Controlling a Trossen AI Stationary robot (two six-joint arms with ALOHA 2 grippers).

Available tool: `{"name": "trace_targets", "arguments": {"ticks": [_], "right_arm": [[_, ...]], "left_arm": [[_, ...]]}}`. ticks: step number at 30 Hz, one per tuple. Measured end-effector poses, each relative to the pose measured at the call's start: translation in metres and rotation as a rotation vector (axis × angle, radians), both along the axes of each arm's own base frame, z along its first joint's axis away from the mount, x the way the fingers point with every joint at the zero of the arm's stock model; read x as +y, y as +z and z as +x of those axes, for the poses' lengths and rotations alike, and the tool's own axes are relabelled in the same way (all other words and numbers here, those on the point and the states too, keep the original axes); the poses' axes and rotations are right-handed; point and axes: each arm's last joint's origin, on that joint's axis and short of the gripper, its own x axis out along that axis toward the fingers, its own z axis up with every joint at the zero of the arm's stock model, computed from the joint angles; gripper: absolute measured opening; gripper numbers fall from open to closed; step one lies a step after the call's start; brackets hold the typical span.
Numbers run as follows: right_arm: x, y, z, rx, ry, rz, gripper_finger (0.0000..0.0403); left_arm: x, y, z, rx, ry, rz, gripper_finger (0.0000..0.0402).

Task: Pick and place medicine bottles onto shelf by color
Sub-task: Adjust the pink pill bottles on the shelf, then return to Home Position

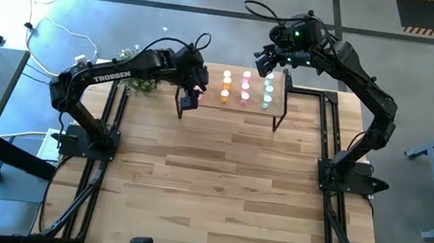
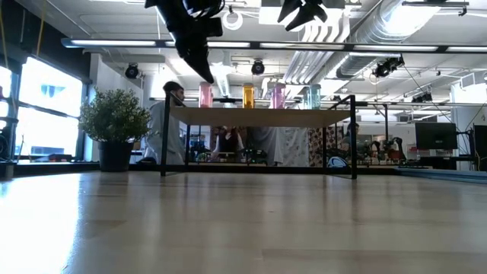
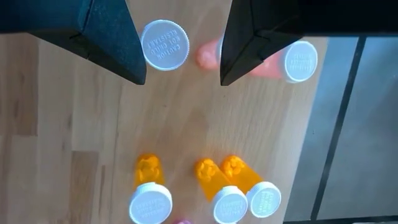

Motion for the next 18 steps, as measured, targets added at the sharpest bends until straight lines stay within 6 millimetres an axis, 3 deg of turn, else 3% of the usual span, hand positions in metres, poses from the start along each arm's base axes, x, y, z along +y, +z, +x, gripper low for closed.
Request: {"name": "trace_targets", "arguments": {"ticks": [14,18], "right_arm": [[0.0,0.0,0.0,0.0,0.0,0.0,0.0195],[0.0,0.0,0.0,0.0,0.0,0.0,0.0195]], "left_arm": [[-0.004,0.0,-0.001,0.031,-0.002,0.003,0.0195],[-0.007,0.01,0.002,0.002,-0.013,0.02,0.0195]]}}
